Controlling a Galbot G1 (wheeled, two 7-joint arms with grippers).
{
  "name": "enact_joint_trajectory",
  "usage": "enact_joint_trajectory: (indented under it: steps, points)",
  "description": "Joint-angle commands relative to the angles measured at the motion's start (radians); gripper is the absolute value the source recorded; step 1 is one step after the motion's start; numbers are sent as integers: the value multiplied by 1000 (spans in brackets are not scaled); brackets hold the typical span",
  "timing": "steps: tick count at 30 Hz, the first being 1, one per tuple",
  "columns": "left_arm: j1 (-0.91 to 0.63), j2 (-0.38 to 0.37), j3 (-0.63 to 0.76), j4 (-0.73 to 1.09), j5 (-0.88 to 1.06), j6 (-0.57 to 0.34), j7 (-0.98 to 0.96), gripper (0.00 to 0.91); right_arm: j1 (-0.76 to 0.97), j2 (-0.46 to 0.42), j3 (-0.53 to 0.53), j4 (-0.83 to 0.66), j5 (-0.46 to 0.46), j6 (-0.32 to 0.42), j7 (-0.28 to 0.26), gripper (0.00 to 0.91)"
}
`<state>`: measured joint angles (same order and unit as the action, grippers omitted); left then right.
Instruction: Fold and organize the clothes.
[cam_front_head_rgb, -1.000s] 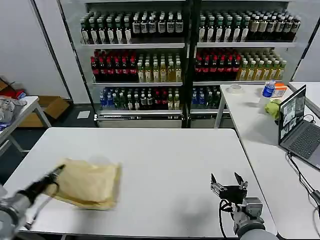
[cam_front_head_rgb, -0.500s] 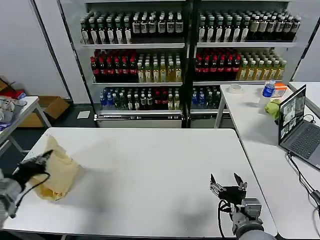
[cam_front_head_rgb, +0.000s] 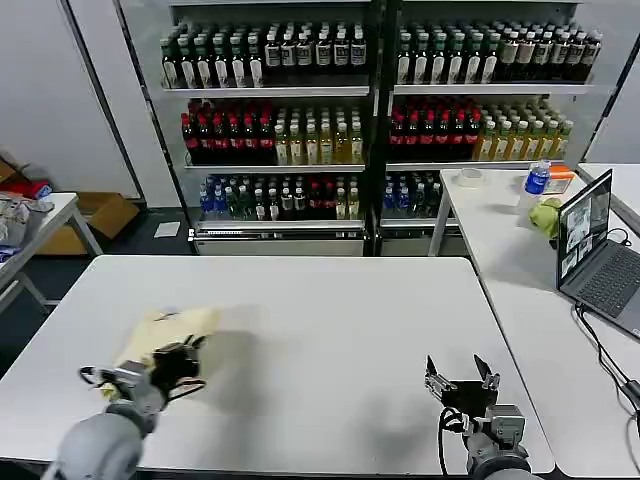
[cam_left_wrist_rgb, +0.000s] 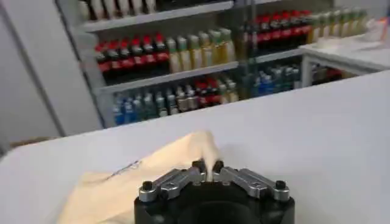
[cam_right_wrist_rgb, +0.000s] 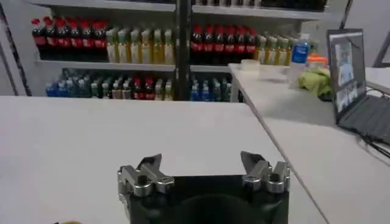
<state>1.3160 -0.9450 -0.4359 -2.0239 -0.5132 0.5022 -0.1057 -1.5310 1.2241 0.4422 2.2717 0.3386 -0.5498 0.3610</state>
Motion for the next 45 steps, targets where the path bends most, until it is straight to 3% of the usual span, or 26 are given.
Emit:
enact_joint_trajectory:
  steps: [1, 6, 15, 17, 18, 25, 34, 39, 45]
  points:
    - [-219, -199, 319, 68, -127, 58, -130, 20, 2, 2, 2, -8, -10, 0, -1, 907]
    - [-272, -303, 403, 101, -193, 60, -160, 10, 14, -1, 5, -16, -8, 0, -1, 907]
    - [-327, -415, 471, 210, -200, 19, -174, 20, 43, -16, -8, -27, -6, 0, -4, 907]
    - [-337, -437, 472, 245, -197, 6, -175, 484, 49, -20, -10, -29, -4, 0, -4, 907]
    - [-343, -451, 470, 255, -199, 3, -176, 907, 52, -22, -10, -30, -4, 1, -6, 907]
    - [-345, -485, 485, 267, -155, -48, -109, 907, 76, -34, -8, -39, -7, 27, -19, 907]
    - [-238, -435, 383, 133, -182, -111, -12, 907, 109, -44, -36, -91, -82, 265, -71, 907]
    - [-126, -326, 242, -11, -29, -180, -6, 907, 107, -34, -54, -83, -90, 337, -86, 907]
    - [89, -216, -25, -148, 38, -227, -14, 907, 101, -11, -78, -88, -93, 353, -88, 907]
